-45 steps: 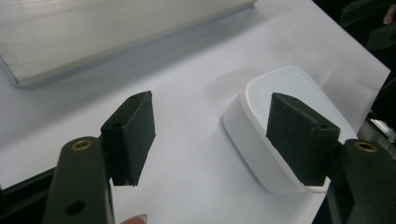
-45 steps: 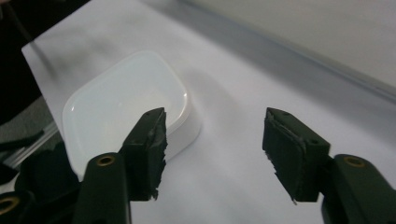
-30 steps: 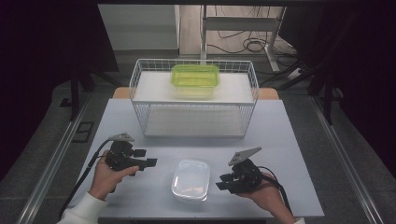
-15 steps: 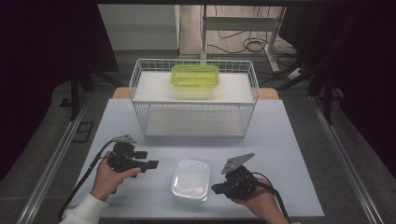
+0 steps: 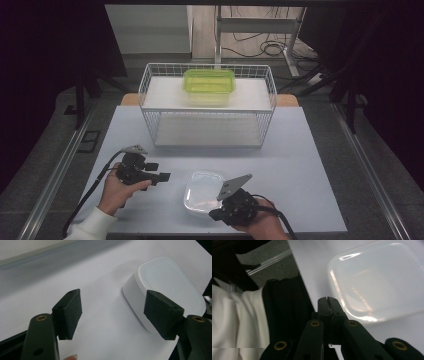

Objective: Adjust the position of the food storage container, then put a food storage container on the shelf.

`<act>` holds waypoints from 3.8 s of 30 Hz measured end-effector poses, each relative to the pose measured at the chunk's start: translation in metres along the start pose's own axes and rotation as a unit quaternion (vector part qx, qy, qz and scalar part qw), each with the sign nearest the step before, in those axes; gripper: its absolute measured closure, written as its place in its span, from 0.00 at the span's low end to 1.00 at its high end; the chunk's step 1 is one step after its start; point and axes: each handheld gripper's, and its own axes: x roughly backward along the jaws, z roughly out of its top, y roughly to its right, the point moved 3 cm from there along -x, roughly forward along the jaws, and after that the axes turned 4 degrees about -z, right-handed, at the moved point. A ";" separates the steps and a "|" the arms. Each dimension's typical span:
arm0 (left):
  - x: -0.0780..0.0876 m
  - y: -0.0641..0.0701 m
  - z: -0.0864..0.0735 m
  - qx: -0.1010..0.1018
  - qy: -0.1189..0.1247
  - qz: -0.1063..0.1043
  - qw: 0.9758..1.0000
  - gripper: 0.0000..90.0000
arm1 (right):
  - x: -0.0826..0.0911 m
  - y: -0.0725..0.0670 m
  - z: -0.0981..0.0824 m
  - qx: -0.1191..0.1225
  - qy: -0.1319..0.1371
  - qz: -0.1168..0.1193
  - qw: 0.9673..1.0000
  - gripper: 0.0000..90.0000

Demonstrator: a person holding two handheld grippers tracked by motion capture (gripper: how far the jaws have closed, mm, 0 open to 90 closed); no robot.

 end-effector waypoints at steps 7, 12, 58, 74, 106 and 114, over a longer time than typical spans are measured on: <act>-0.002 -0.001 -0.001 -0.002 -0.006 0.000 1.000 0.33 | -0.032 -0.014 0.007 0.026 -0.035 0.009 0.999 0.99; -0.003 -0.001 -0.001 -0.004 -0.010 0.001 1.000 0.33 | -0.052 -0.014 0.007 0.039 -0.064 -0.003 0.997 0.99; -0.011 -0.002 -0.003 -0.002 -0.023 0.000 1.000 0.33 | -0.060 0.043 0.016 0.011 -0.053 -0.070 0.996 0.99; 0.007 0.011 0.003 0.043 0.077 -0.034 0.995 0.35 | 0.018 0.068 0.010 -0.117 0.085 -0.073 0.987 0.62; -0.012 0.009 -0.003 0.121 0.074 -0.129 0.981 0.35 | 0.023 0.117 -0.036 -0.287 0.162 0.004 0.944 0.35; -0.021 0.007 -0.002 0.140 0.073 -0.151 0.976 0.37 | 0.016 0.118 -0.034 -0.289 0.152 0.002 0.945 0.36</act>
